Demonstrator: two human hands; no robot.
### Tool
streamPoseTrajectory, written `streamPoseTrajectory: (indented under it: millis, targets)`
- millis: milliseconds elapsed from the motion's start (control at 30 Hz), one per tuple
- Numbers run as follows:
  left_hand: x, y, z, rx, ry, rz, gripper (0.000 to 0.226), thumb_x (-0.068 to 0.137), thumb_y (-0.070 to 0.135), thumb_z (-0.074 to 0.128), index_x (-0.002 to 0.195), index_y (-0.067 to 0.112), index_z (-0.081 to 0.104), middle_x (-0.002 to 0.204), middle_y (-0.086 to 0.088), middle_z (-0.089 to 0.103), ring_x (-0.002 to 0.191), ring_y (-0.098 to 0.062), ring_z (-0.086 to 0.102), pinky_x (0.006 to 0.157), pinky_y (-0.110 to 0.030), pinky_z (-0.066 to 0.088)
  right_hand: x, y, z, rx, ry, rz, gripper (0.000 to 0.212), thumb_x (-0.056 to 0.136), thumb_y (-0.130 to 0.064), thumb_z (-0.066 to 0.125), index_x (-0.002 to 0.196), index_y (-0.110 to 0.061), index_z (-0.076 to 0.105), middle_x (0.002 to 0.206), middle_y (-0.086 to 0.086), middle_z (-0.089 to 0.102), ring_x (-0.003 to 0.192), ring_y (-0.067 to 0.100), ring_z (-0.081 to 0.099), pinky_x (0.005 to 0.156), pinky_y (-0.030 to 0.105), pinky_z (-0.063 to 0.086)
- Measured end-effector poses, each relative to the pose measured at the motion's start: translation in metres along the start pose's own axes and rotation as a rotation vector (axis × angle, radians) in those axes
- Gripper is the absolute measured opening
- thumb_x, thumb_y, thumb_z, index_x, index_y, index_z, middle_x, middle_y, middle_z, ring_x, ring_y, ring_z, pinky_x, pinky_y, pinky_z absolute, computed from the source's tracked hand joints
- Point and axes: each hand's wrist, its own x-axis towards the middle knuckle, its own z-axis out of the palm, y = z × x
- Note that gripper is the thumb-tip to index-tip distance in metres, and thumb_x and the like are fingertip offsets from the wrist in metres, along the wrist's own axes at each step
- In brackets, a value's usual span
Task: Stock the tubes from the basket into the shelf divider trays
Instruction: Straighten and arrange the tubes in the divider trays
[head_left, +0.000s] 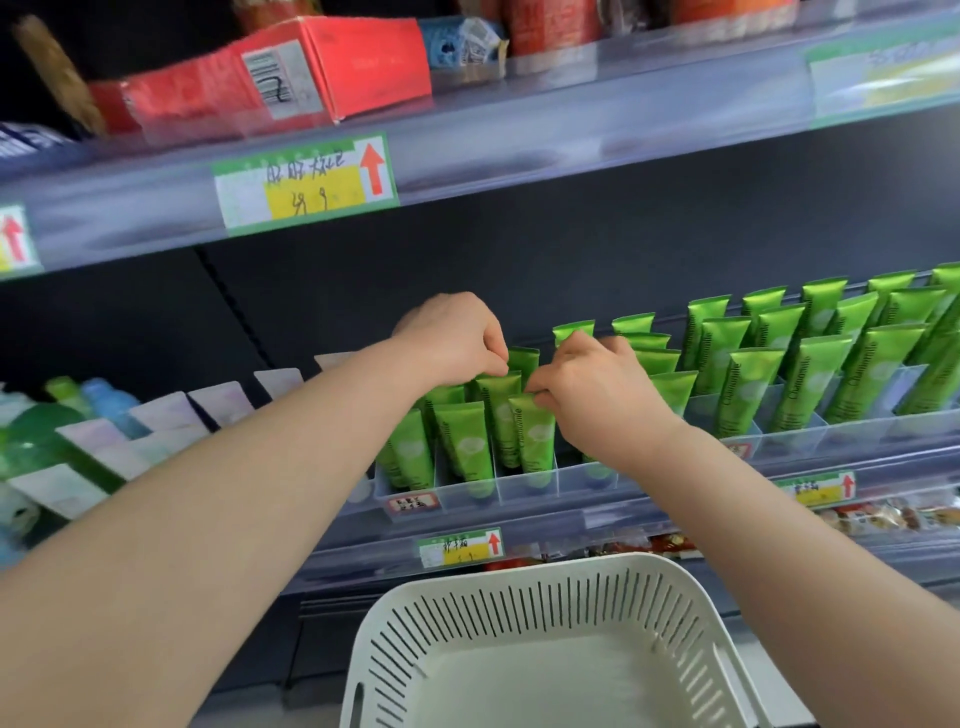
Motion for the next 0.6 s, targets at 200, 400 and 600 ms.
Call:
streamPoseTrajectory:
  millis: [200,400,600]
  targets:
    - [-0.003,0.001,0.012,0.064,-0.024,0.022,0.013,0.079,0.036,0.076,0.092,0.034,0.076,0.09,0.017,0.067,0.088,-0.013,0.056,0.074,-0.028,0.042,-0.001,-0.003,-0.001,-0.012,-0.012,-0.012,0.024,0.093,-0.022,0.055,0.111,-0.033,0.066,0.11,-0.006,0.064,0.12,0.017,0.04,0.089,0.038,0.028]
    - [0.0,0.007,0.016,0.096,0.055,0.029,0.013,0.083,0.036,0.073,0.096,0.032,0.075,0.1,0.011,0.069,0.094,-0.018,0.059,0.072,-0.029,0.041,-0.004,0.003,-0.01,0.017,-0.019,-0.008,0.029,0.094,-0.044,0.05,0.118,-0.033,0.062,0.12,-0.008,0.061,0.126,0.016,0.036,0.093,0.039,0.029]
    - [0.002,0.015,0.022,0.019,0.029,0.032,0.012,0.082,0.039,0.074,0.093,0.034,0.075,0.096,0.014,0.069,0.096,-0.017,0.06,0.075,-0.03,0.046,-0.011,0.017,-0.018,0.029,0.009,0.043,0.03,0.094,-0.046,0.049,0.116,-0.031,0.063,0.115,-0.008,0.061,0.118,0.019,0.043,0.089,0.04,0.035]
